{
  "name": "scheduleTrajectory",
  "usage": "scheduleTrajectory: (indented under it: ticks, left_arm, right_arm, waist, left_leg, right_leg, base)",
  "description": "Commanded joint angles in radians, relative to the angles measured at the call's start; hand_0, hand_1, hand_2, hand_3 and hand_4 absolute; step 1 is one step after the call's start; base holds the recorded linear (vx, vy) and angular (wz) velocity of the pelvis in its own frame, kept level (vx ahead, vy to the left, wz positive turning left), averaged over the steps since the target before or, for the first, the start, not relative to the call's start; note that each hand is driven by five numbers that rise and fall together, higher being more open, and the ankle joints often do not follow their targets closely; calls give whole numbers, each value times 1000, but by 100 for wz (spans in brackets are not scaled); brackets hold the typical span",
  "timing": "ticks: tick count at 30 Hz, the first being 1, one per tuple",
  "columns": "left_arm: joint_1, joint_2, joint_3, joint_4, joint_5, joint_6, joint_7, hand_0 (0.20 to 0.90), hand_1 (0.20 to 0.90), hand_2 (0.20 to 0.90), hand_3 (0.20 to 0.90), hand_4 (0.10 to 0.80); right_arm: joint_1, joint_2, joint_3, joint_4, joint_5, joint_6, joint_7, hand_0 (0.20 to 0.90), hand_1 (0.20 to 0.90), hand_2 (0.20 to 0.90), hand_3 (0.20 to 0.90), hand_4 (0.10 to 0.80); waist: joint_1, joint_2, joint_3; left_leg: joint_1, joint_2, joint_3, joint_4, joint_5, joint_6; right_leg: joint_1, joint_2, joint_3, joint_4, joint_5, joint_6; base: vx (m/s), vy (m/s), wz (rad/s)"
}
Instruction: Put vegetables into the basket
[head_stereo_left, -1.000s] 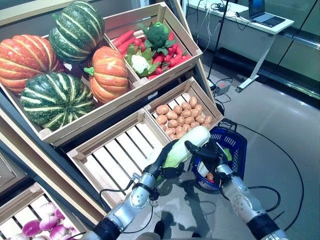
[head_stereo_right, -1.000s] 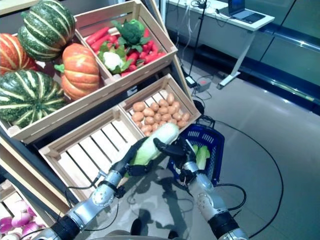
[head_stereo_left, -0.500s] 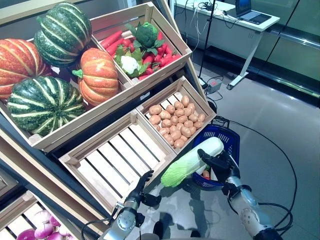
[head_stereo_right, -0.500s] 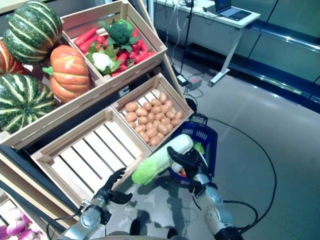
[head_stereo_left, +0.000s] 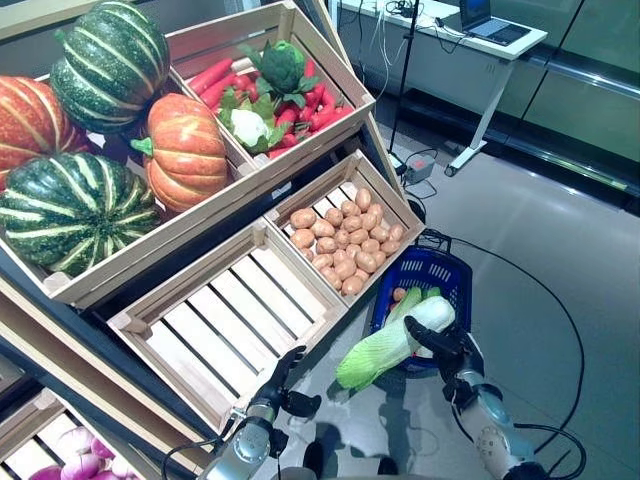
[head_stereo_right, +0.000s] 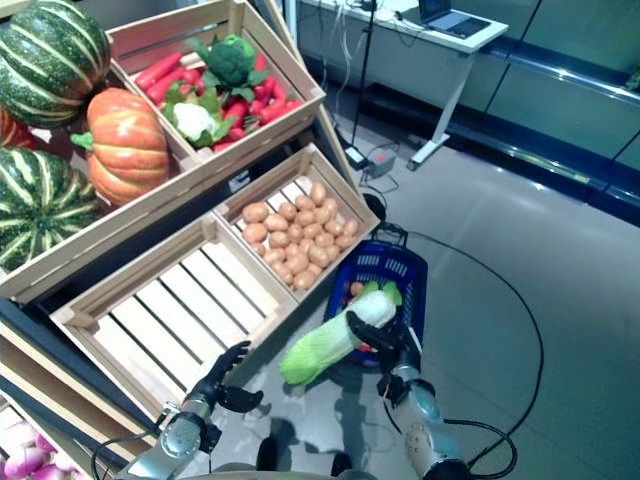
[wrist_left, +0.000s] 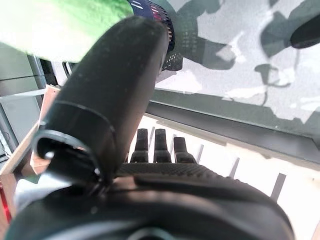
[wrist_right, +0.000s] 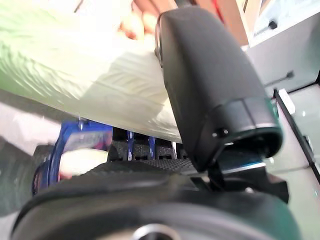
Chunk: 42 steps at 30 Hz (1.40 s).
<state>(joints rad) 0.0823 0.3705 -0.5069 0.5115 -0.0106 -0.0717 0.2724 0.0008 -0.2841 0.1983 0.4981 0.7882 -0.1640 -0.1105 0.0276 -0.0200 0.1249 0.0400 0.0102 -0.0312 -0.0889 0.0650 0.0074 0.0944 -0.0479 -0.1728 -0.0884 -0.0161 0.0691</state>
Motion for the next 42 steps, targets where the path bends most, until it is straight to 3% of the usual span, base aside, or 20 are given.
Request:
scheduleTrajectory:
  ticks: [1, 14, 20, 27, 31, 36, 42]
  left_arm:
    - [-101, 31, -36, -58, -6, -44, -5, 900, 900, 900, 900, 800]
    - [-167, 125, -92, -153, -90, -97, -45, 900, 900, 900, 900, 800]
    - [-271, 134, -139, -178, -118, -212, 14, 900, 900, 900, 900, 800]
    - [-286, 150, -170, -242, -82, -277, 108, 900, 900, 900, 900, 800]
    - [-296, 171, -176, -271, -75, -311, 142, 900, 900, 900, 900, 800]
    - [-277, 182, -180, -340, -90, -334, 171, 900, 900, 900, 900, 800]
    - [-261, 202, -178, -366, -83, -371, 172, 900, 900, 900, 900, 800]
  right_arm:
    - [-177, -85, -112, -68, -46, -184, -56, 300, 300, 300, 300, 400]
    - [-537, -368, -192, 144, -108, -154, -210, 300, 300, 300, 300, 400]
    - [-757, -480, -182, 280, -56, -218, -268, 300, 300, 300, 300, 400]
    - [-892, -526, -137, 305, -104, -240, -393, 300, 300, 300, 300, 400]
    - [-976, -562, -112, 343, -150, -203, -452, 300, 300, 300, 300, 400]
    - [-1049, -613, -83, 377, -198, -185, -447, 300, 300, 300, 300, 400]
    - [-1096, -651, -58, 399, -226, -162, -463, 300, 300, 300, 300, 400]
  waist:
    - [19, 6, 16]
    - [56, 18, 79]
    - [70, 53, 253]
    - [76, 78, 359]
    - [86, 94, 385]
    - [89, 123, 395]
    - [99, 131, 395]
  left_leg:
    - [-17, 36, 1, 2, -4, -31]
    - [-39, 40, -11, 3, 2, -42]
    - [-221, 21, -23, 204, -3, -48]
    - [-469, -27, -12, 535, -107, -22]
    - [-607, -61, 0, 727, -183, 10]
    - [-718, -81, 21, 898, -267, 29]
    - [-792, -81, 29, 1002, -306, 40]
  right_leg:
    - [-27, -47, 12, 1, 100, 5]
    - [-59, -39, -11, 28, 92, -11]
    - [-217, -58, -48, 236, 37, -44]
    - [-435, -81, -55, 543, -69, -87]
    - [-569, -119, -56, 746, -131, -106]
    - [-711, -149, -22, 944, -207, -107]
    - [-782, -167, -21, 1032, -230, -111]
  base:
    - [55, -35, -2]
    - [28, -32, -3]
    - [-241, -2, -4]
    - [-136, -6, 0]
    - [-100, -16, 13]
    - [-27, 28, 11]
    - [-69, -17, 5]
